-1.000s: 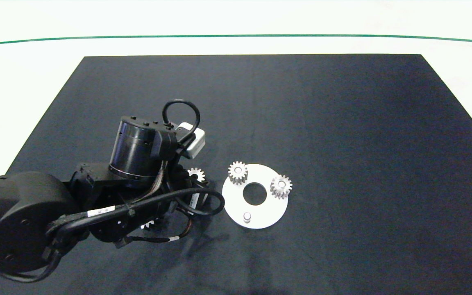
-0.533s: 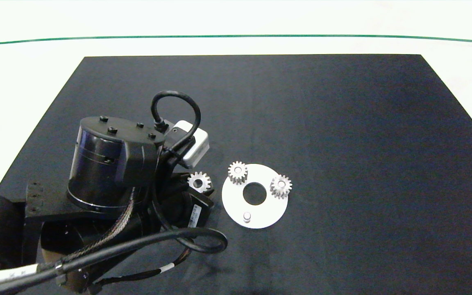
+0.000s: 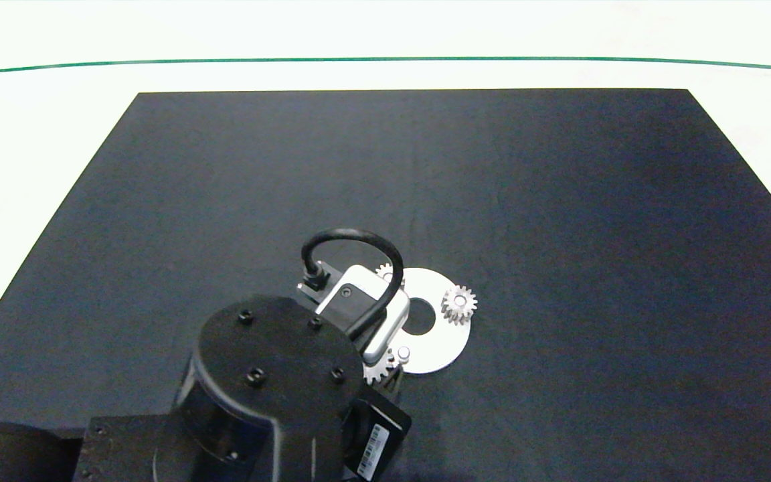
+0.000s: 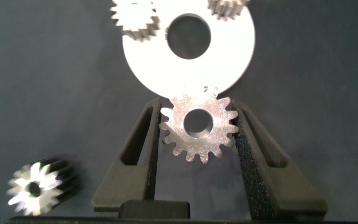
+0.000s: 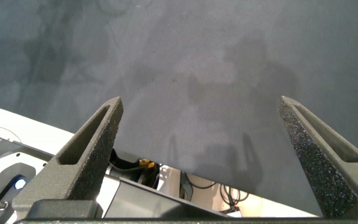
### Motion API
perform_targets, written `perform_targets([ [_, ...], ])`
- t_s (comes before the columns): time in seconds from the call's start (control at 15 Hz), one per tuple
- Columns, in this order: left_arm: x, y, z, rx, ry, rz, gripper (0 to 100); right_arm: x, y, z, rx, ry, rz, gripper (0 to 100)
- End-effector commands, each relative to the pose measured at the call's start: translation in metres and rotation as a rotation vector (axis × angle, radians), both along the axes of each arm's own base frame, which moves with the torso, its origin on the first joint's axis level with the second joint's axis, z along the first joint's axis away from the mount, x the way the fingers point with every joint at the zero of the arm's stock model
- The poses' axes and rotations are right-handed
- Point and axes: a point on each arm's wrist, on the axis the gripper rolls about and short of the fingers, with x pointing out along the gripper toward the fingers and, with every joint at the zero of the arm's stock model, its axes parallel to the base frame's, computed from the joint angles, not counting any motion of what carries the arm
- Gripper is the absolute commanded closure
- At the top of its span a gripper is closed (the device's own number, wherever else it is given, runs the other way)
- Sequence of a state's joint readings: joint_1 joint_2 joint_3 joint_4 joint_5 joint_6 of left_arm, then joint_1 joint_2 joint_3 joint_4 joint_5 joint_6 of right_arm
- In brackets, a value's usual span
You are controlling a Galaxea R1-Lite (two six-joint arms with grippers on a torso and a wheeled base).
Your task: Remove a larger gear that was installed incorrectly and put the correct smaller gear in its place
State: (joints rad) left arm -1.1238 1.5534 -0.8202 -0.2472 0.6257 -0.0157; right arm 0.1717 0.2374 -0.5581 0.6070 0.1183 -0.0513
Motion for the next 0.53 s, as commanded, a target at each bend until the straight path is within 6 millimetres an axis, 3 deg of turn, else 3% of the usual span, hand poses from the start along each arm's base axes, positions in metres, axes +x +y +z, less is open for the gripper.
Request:
perform_targets([
  [0.07, 0.000, -0.016, -0.014, 0.023, 0.008, -0.018, 78, -0.002, 0.000, 0.003, 0.001, -0.006, -0.004, 0],
  [0.27, 0.007, -0.035, -0.030, 0.012, -0.004, -0.029, 78, -0.003, 0.000, 0.004, 0.000, -0.006, -0.004, 0],
  [0.53, 0.012, -0.042, -0.036, 0.029, -0.024, -0.038, 78, -0.003, 0.000, 0.004, 0.002, -0.005, -0.003, 0],
])
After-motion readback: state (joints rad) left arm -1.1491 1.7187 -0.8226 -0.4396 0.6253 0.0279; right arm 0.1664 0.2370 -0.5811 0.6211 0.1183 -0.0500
